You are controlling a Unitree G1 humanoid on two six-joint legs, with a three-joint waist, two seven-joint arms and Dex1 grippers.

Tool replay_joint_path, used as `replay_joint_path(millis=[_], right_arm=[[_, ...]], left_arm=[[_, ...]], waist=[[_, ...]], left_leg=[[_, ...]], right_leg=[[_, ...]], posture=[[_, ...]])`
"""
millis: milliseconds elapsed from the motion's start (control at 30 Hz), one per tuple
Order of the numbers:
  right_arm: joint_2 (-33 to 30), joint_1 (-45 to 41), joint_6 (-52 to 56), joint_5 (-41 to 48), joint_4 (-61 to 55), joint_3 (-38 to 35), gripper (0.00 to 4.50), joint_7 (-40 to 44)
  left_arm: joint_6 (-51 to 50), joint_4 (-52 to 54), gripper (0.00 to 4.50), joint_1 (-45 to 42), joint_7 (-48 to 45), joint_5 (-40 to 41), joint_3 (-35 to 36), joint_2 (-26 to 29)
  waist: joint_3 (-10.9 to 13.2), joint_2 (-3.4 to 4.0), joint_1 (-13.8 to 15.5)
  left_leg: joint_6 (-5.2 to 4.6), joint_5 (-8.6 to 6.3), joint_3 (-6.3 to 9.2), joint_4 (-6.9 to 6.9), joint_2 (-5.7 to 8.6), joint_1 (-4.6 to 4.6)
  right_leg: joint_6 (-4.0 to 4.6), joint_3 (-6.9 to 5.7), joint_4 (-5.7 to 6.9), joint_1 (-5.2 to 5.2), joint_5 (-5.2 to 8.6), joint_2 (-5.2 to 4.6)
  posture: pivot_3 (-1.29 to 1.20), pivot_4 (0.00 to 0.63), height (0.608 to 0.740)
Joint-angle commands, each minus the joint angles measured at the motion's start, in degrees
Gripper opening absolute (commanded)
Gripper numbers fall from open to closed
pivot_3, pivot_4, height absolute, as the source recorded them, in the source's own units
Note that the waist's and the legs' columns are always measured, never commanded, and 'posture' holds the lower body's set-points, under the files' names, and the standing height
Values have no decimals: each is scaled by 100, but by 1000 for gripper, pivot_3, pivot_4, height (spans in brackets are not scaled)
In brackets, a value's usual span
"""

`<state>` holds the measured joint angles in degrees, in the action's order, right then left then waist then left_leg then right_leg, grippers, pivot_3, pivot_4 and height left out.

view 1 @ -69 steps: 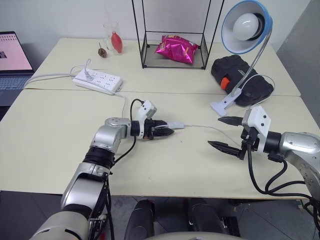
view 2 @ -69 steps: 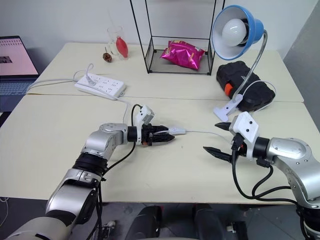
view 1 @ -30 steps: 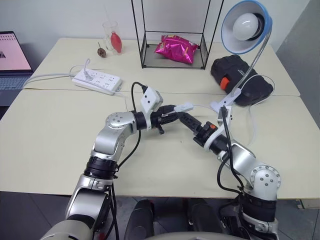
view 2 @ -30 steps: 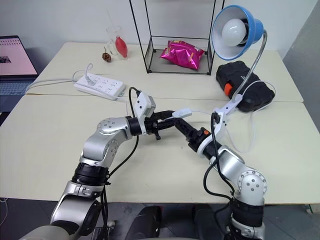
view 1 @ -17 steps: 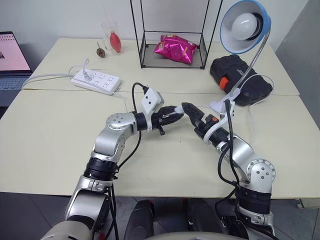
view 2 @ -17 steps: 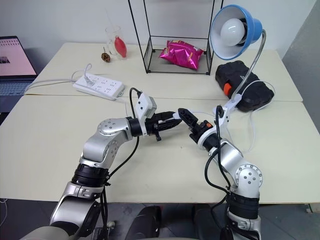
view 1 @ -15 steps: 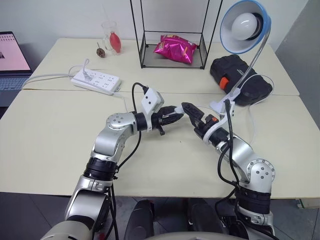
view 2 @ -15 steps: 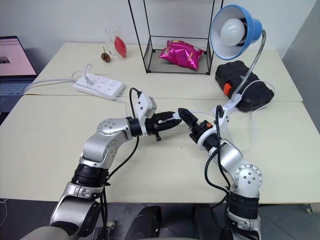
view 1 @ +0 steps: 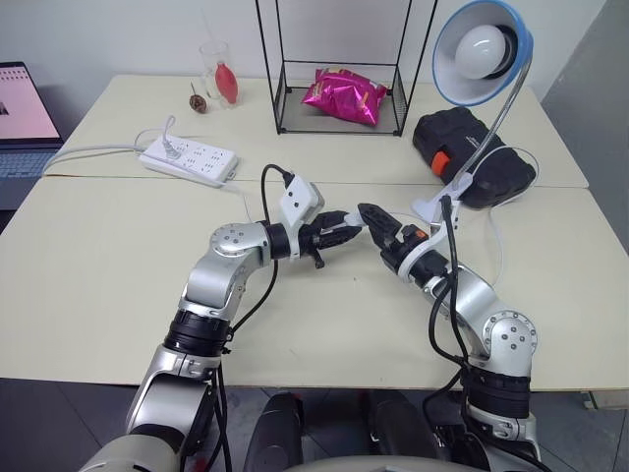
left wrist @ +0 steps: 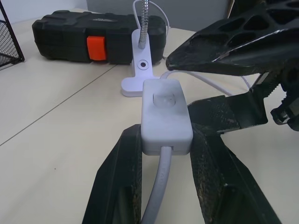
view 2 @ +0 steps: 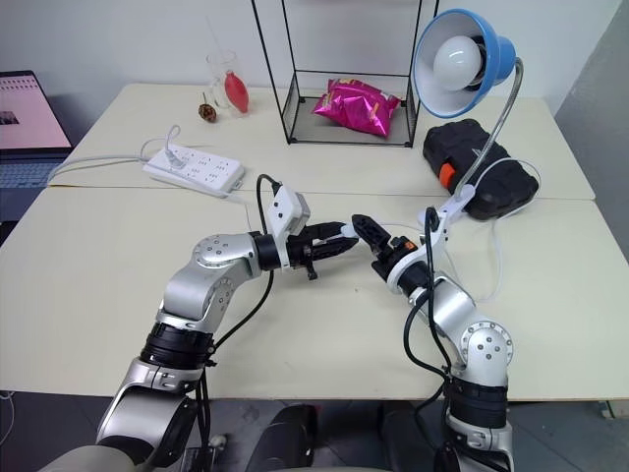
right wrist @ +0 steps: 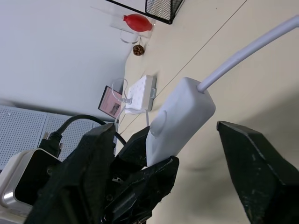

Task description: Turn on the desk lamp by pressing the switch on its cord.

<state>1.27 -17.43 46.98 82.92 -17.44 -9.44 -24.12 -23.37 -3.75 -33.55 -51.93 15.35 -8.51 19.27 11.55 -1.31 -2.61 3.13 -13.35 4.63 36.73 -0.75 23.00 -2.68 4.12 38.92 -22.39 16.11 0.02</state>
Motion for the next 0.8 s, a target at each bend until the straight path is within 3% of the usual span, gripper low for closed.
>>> replay_joint_path(millis=[33,333,400,733,800], right_arm=[[-19,-79,-51,175,-59,85,2647,12],[-67,-60,-76,188,-11,156,723,11],[-82,-56,-94,211,-9,171,475,11],[-93,-60,-168,288,-13,163,473,82],[-140,-31,-127,291,-83,190,1173,182]], left_arm=[[44,322,1086,3,-1,67,-7,19],[35,360,1086,9,-21,68,-27,36],[34,366,1086,10,-20,71,-32,43],[58,349,1086,4,5,80,-42,52],[65,347,1086,5,17,77,-38,49]], waist=[[0,0,0],[0,0,-9],[0,0,-9],[0,0,-10],[0,0,-10]], left_leg=[[0,0,0,0,0,0],[0,0,0,-4,-1,0],[0,0,0,-4,-1,1],[0,0,-1,-10,-1,1],[0,0,-1,-10,-1,2]], right_leg=[[0,0,0,0,0,0],[2,0,0,-3,2,0],[2,0,0,-4,2,0],[5,0,-2,-7,5,0],[5,0,-2,-8,5,0]], posture=[[0,150,740],[0,150,740],[0,150,740],[0,150,740],[0,150,740]])
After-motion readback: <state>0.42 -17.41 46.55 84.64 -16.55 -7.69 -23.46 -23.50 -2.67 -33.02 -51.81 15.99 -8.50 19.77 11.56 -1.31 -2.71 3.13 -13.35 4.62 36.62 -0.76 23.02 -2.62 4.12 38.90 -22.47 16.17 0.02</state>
